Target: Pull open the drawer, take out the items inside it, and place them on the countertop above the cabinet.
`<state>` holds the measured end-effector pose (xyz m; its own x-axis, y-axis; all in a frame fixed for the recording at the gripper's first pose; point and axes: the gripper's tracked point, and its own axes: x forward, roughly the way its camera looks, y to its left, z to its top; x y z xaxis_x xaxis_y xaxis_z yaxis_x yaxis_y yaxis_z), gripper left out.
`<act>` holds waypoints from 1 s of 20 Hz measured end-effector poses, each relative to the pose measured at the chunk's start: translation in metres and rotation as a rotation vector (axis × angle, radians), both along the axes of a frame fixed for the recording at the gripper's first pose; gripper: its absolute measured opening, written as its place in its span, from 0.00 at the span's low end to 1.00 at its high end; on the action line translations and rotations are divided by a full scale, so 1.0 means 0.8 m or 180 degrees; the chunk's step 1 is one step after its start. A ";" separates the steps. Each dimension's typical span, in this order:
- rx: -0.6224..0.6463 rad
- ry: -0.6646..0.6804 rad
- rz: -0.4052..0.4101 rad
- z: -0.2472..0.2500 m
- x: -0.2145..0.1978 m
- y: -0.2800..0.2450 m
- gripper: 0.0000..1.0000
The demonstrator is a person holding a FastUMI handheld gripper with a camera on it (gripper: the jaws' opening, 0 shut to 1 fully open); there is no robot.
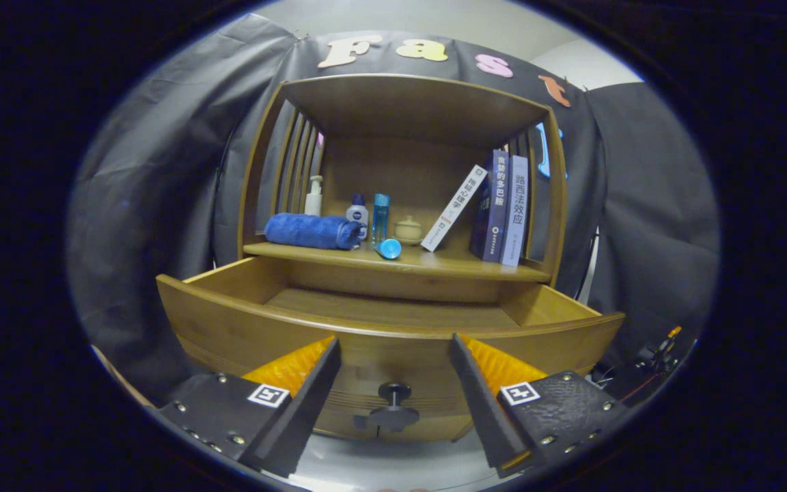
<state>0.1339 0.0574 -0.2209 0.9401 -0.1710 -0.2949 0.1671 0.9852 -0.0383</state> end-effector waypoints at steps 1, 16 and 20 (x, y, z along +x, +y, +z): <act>-0.0005 -0.0047 -0.0004 0.004 0.010 0.001 0.96; 0.0024 0.0006 -0.0062 -0.017 0.092 0.000 0.99; 0.0026 -0.0038 -0.0018 -0.017 0.101 -0.003 0.98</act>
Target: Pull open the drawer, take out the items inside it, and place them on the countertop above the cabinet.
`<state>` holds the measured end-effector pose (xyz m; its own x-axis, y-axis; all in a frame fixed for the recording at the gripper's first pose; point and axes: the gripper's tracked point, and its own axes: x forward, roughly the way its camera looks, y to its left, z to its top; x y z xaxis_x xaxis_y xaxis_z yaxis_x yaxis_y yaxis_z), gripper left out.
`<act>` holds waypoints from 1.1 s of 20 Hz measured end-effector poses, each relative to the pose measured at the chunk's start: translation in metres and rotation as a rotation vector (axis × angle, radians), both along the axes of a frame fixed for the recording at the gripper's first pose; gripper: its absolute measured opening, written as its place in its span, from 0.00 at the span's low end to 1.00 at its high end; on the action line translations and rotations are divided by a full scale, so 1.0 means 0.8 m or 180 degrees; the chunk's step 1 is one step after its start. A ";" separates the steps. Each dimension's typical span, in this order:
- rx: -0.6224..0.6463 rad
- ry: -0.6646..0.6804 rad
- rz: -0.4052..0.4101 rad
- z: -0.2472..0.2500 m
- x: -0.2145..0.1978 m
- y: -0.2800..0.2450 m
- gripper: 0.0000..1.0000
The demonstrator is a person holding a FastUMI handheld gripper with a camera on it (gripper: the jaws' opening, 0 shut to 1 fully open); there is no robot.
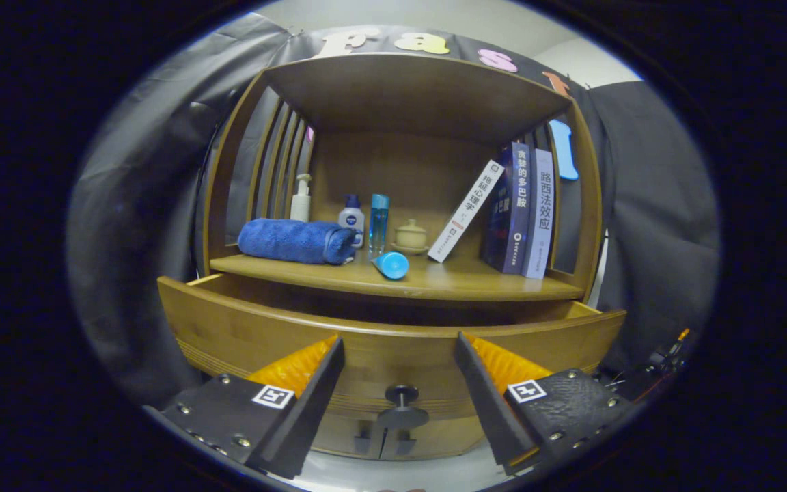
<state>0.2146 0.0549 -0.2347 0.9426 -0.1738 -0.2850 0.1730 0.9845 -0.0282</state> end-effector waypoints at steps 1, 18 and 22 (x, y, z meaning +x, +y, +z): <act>-0.0008 0.0020 0.0004 -0.002 0.005 0.001 0.98; 0.0035 0.0132 -0.0031 -0.022 0.091 -0.006 0.98; -0.0010 0.0101 -0.0018 -0.022 0.090 -0.006 0.98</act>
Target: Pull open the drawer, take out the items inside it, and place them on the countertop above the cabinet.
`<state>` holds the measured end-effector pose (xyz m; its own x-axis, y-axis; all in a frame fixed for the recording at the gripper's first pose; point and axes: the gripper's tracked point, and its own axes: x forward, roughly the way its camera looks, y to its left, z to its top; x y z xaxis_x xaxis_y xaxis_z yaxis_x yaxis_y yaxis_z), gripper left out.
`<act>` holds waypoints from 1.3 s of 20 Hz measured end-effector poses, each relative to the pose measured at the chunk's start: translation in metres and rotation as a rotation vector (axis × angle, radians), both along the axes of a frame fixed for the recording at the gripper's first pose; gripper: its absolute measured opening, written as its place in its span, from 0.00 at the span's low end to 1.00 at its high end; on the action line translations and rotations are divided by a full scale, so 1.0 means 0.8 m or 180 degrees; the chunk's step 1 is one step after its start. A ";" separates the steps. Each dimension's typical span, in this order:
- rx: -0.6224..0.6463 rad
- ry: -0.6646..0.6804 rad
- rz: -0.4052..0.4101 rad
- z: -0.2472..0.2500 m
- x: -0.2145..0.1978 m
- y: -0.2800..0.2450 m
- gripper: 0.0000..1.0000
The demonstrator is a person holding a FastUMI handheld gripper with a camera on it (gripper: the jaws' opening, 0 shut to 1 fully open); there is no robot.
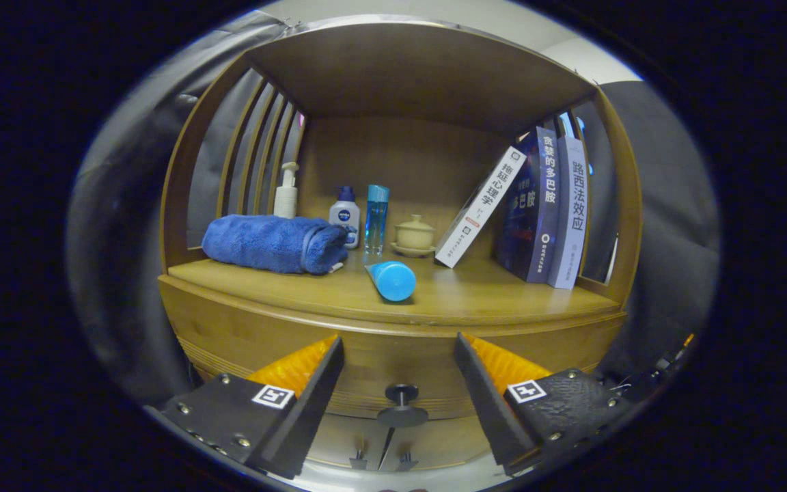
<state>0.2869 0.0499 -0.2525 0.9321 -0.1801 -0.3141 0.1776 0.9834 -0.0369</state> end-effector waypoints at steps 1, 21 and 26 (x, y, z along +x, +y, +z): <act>-0.0007 0.0003 0.0008 0.000 0.000 0.000 0.98; 0.0030 -0.0821 0.0571 0.288 -0.200 -0.013 0.97; -0.0006 -0.0710 0.0689 0.301 -0.264 -0.018 0.97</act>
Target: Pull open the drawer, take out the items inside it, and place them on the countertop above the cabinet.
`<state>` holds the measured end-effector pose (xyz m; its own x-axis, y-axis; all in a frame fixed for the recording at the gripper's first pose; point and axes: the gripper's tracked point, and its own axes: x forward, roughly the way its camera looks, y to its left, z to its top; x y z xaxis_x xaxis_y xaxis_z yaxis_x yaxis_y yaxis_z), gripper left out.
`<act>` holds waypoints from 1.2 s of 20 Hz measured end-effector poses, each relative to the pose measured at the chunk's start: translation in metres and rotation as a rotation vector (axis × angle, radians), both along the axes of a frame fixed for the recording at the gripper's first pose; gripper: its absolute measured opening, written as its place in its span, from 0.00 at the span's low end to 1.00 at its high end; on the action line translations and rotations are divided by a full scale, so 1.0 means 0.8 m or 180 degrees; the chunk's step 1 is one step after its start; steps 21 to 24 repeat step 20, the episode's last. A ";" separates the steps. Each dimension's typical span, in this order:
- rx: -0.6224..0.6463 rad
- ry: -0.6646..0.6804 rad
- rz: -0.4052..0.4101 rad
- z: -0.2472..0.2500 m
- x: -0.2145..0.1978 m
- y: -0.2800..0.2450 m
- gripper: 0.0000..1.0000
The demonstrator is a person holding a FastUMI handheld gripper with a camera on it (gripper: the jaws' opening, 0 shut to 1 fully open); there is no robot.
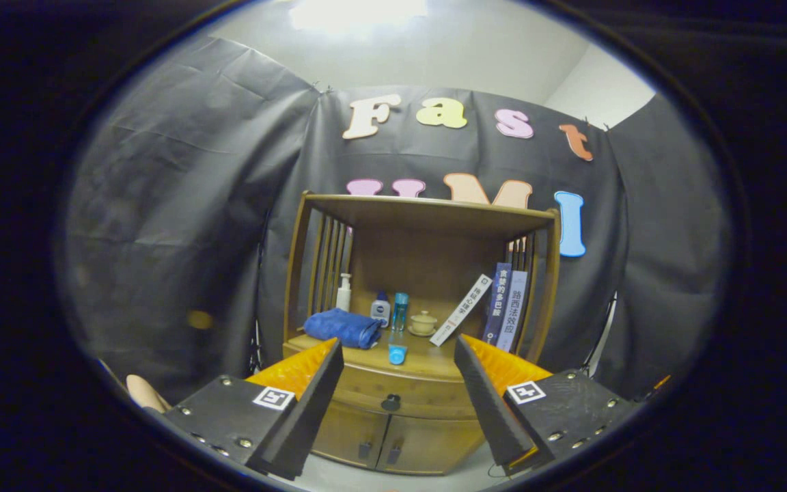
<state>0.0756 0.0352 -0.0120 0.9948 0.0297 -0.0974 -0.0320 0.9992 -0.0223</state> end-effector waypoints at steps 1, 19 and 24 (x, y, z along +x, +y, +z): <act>-0.0016 0.0016 0.0048 0.000 -0.009 0.000 0.97; 0.0250 -0.0141 -0.0041 0.016 -0.071 -0.033 0.97; 0.0244 -0.0148 -0.0045 0.015 -0.072 -0.033 0.97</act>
